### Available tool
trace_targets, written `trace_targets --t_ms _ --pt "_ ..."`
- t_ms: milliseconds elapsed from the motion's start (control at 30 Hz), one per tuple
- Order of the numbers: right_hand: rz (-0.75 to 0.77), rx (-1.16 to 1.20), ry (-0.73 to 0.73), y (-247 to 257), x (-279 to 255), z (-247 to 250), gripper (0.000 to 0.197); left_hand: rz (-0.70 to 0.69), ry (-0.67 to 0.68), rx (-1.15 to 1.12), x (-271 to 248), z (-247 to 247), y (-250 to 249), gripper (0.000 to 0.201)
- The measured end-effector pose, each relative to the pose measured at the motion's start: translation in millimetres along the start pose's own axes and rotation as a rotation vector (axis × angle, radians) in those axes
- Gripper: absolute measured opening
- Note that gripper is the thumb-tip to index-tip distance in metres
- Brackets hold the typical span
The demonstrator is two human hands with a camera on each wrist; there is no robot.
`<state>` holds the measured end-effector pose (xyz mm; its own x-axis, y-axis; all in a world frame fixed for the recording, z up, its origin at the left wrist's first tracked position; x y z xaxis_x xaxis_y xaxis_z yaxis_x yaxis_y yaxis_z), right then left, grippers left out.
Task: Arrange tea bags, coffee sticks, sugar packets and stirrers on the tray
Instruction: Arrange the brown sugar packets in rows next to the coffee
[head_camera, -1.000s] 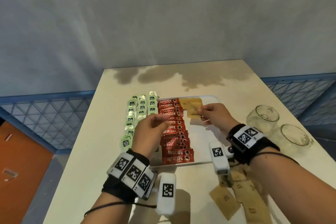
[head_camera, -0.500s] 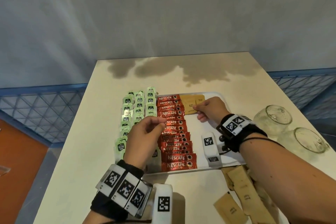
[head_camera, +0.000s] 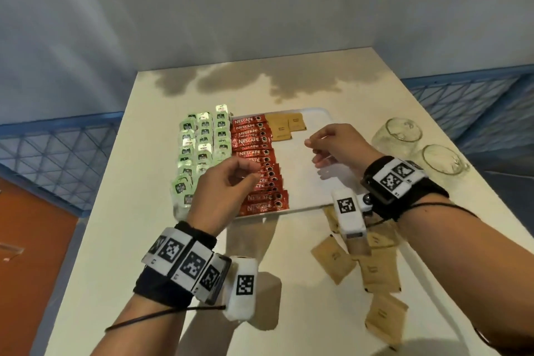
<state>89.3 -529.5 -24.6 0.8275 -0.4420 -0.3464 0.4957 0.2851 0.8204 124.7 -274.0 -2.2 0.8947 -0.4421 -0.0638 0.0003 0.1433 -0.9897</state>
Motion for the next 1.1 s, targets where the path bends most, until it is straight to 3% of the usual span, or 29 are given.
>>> trace_targets --t_ms 333,467,567,733,800,967,1100 --pt "0.010 -0.170 0.180 -81.0 -108.6 31.0 0.026 0.081 0.348 0.377 -63.8 -99.8 28.5 0.025" --pt "0.049 -0.284 0.182 -96.5 -121.0 33.6 0.033 0.140 0.371 0.701 -71.2 -124.2 44.2 0.072" --pt "0.144 -0.488 0.141 -95.0 -126.7 32.2 0.049 0.162 0.341 0.836 -78.3 -137.2 51.7 0.085" --pt "0.218 -0.701 0.105 -90.8 -126.4 23.0 0.075 0.205 0.289 0.816 -77.3 -140.6 57.2 0.074" --pt "0.212 -0.776 0.091 -90.4 -124.0 20.7 0.075 0.237 0.310 0.782 -75.6 -140.3 57.9 0.068" --pt "0.180 -0.793 0.123 -88.8 -119.2 20.4 0.056 0.207 0.272 0.597 -74.6 -127.2 51.7 0.039" --pt "0.099 -0.357 0.248 -88.7 -126.7 26.1 0.024 0.244 0.208 0.310 -77.1 -113.7 51.3 0.029"
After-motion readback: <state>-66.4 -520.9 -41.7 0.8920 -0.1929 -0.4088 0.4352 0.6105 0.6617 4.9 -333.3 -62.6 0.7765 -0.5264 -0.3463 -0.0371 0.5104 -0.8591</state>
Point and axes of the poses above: each hand's wrist, its own x-axis towards the middle knuckle, its own z-axis out of the back of the hand, y = z × x, the point moved 6 cm from there along x, towards the middle knuckle, and after that the axes turned 12 degrees about -x, right-handed, at the moved point
